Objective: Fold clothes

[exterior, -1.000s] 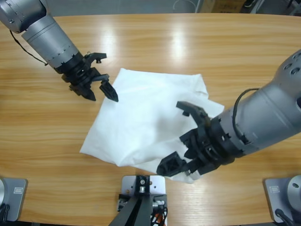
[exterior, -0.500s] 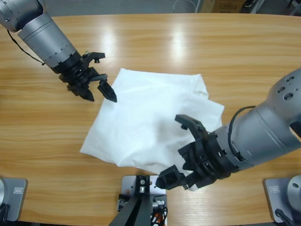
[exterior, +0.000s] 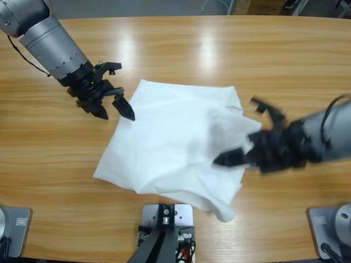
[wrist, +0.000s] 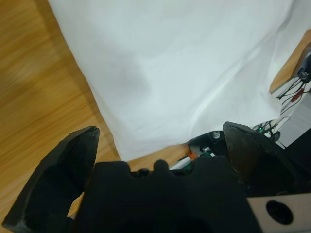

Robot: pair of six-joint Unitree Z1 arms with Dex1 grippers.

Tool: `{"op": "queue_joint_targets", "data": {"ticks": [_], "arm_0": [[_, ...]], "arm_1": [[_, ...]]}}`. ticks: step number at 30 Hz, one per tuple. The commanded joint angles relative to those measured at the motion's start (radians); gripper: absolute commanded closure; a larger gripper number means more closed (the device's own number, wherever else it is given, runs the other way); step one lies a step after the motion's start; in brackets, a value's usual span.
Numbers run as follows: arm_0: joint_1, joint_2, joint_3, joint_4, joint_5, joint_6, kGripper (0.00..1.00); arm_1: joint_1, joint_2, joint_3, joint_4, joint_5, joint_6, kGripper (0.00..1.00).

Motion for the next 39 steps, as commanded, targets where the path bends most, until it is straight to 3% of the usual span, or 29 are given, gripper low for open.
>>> {"op": "queue_joint_targets", "data": {"ticks": [1, 9, 13, 16, 39], "arm_0": [[0.004, 0.001, -0.016, 0.059, 0.004, 0.011, 0.004], [0.004, 0.009, -0.034, 0.079, 0.007, 0.002, 0.004], [0.004, 0.01, -0.041, 0.085, 0.008, -0.002, 0.004], [0.004, 0.008, -0.044, 0.093, 0.008, 0.0, 0.004], [0.006, 0.014, -0.062, 0.13, 0.011, 0.007, 0.004]], "arm_1": [[-0.21, 0.154, -0.123, 0.081, -0.04, -0.231, 0.018], [-0.298, 0.223, -0.142, 0.163, -0.133, -0.305, 0.023], [-0.308, 0.249, -0.149, 0.168, -0.132, -0.304, 0.024], [-0.309, 0.293, -0.146, 0.165, -0.121, -0.301, 0.094], [-0.309, 0.392, -0.161, 0.159, -0.15, -0.281, 0.092]]}}
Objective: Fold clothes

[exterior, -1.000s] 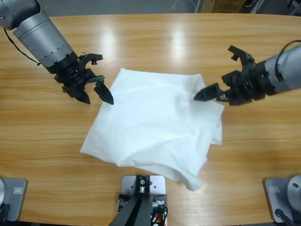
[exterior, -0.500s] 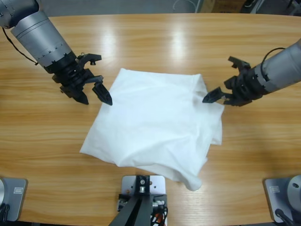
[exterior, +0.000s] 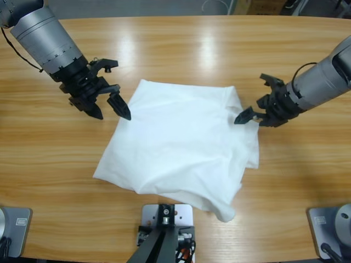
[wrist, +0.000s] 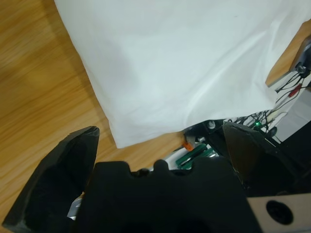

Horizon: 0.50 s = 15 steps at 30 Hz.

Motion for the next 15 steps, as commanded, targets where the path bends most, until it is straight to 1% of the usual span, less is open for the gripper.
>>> {"op": "queue_joint_targets", "data": {"ticks": [1, 9, 10, 12, 15], "arm_0": [[0.006, 0.014, 0.004, 0.024, 0.011, 0.007, 0.004], [0.006, 0.021, 0.003, 0.025, 0.011, 0.009, 0.004], [0.006, 0.022, 0.003, 0.025, 0.011, 0.009, 0.004], [0.006, 0.024, 0.003, 0.025, 0.01, 0.009, 0.004], [0.006, 0.027, 0.003, 0.025, 0.011, 0.01, 0.004]], "arm_1": [[-0.011, 0.058, -0.003, 0.005, -0.015, 0.007, 0.092], [-0.017, 0.059, -0.003, 0.006, -0.015, 0.007, 0.101], [-0.017, 0.061, -0.004, 0.006, -0.013, 0.007, 0.168], [-0.017, 0.071, -0.005, 0.007, -0.006, 0.007, 0.373], [-0.017, 0.084, -0.006, 0.009, -0.002, 0.007, 0.645]]}}
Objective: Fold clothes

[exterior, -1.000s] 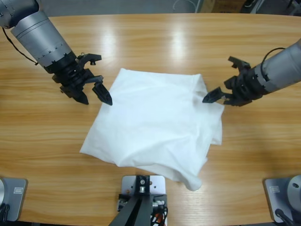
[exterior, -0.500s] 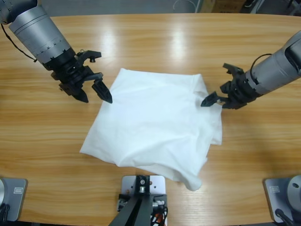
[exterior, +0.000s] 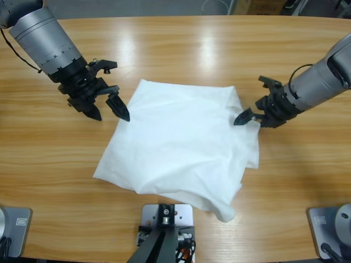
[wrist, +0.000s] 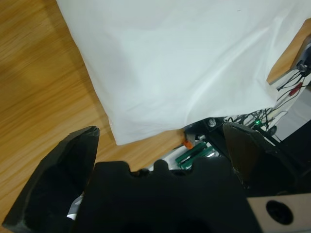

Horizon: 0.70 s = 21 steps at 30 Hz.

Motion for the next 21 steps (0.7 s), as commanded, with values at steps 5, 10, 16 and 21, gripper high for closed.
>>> {"op": "queue_joint_targets", "data": {"ticks": [5, 10, 16, 21], "arm_0": [[0.006, 0.03, 0.002, 0.011, 0.01, 0.01, 0.004], [0.006, 0.031, 0.001, 0.011, 0.01, 0.012, 0.004], [0.006, 0.037, 0.003, 0.012, 0.01, 0.012, 0.004], [0.006, 0.043, -0.003, 0.012, 0.009, 0.012, 0.004]], "arm_1": [[-0.012, 0.073, -0.004, 0.01, -0.001, 0.006, 0.82], [-0.012, 0.073, -0.004, 0.012, -0.007, 0.006, 1.0], [-0.012, 0.061, -0.004, 0.016, -0.01, -0.004, 1.0], [0.0, 0.035, -0.015, 0.052, -0.015, -0.036, 1.0]]}}
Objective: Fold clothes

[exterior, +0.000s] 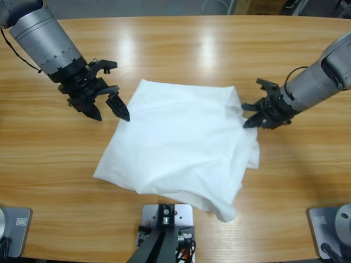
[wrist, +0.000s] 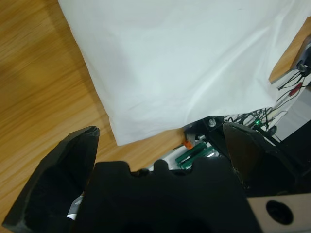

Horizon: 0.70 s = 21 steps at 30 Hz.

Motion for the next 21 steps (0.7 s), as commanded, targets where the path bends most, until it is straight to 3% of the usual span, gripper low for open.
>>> {"op": "queue_joint_targets", "data": {"ticks": [1, 11, 21], "arm_0": [[0.005, 0.043, -0.004, 0.012, 0.009, 0.012, 0.004], [0.003, 0.042, -0.003, 0.026, 0.008, 0.016, 0.0], [0.001, 0.04, -0.002, 0.029, 0.01, 0.022, 0.0]], "arm_1": [[0.009, -0.007, -0.02, 0.061, -0.016, -0.037, 1.0], [0.098, -0.073, -0.32, 0.367, -0.075, -0.074, 1.0], [0.09, -0.054, -0.469, 0.475, -0.114, -0.128, 1.0]]}}
